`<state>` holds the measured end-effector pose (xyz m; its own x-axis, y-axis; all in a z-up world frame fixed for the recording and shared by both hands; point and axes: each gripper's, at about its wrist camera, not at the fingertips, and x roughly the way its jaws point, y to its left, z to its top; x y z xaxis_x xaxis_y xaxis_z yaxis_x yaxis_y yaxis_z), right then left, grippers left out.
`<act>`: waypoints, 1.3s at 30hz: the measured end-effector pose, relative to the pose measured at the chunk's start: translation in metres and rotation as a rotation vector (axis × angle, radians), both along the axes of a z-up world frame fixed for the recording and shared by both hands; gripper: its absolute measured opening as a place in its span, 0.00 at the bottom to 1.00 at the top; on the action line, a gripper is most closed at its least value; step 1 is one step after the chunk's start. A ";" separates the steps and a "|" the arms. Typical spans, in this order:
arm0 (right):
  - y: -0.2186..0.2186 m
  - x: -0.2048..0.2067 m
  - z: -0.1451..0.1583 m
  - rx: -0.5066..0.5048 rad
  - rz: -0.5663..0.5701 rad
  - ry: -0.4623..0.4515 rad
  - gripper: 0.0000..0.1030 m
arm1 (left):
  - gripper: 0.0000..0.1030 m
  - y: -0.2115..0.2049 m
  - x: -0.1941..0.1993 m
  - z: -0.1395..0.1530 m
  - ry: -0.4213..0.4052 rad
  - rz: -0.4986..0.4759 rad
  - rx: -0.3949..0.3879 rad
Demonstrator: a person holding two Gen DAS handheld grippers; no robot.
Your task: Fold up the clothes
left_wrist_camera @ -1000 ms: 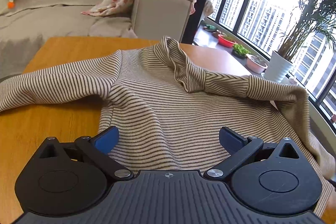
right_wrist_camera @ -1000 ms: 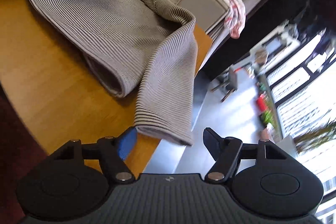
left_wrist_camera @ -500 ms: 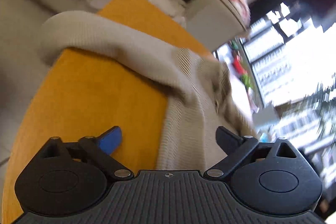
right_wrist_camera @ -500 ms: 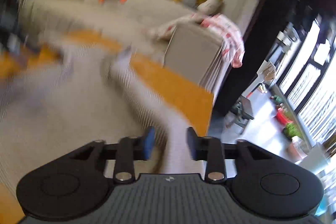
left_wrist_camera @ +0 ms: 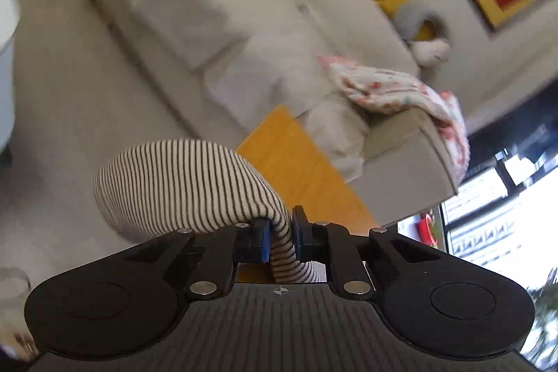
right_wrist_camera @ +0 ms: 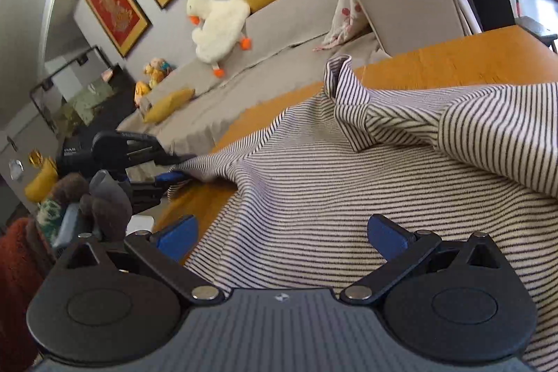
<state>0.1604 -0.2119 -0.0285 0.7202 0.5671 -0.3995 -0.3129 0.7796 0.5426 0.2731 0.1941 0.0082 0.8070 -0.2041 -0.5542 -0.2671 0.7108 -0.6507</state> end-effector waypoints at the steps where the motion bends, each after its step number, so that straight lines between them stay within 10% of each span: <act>1: -0.007 0.003 -0.004 0.032 -0.034 0.027 1.00 | 0.14 -0.006 0.002 0.018 -0.036 -0.032 0.058; 12: -0.023 0.090 0.013 -0.013 0.055 0.251 1.00 | 0.10 -0.119 -0.005 0.129 -0.336 -0.291 0.498; 16: -0.041 0.134 0.044 -0.232 -0.237 0.003 0.98 | 0.13 -0.102 -0.020 0.112 -0.291 -0.340 0.389; 19: -0.060 0.128 0.070 -0.218 -0.448 -0.187 1.00 | 0.44 -0.076 -0.028 0.078 -0.223 -0.344 0.256; 28: -0.033 0.044 0.015 -0.081 -0.273 -0.114 1.00 | 0.59 -0.035 0.118 -0.025 0.119 -0.216 -0.014; 31: -0.013 0.015 0.013 -0.126 -0.228 -0.244 1.00 | 0.52 -0.046 0.155 -0.043 0.154 -0.152 0.029; 34: -0.013 0.017 0.011 -0.116 -0.209 -0.234 1.00 | 0.09 -0.057 0.165 -0.039 0.140 -0.114 0.112; 39: -0.037 0.021 0.001 0.029 -0.264 -0.172 1.00 | 0.07 -0.042 0.128 0.026 0.017 -0.113 0.119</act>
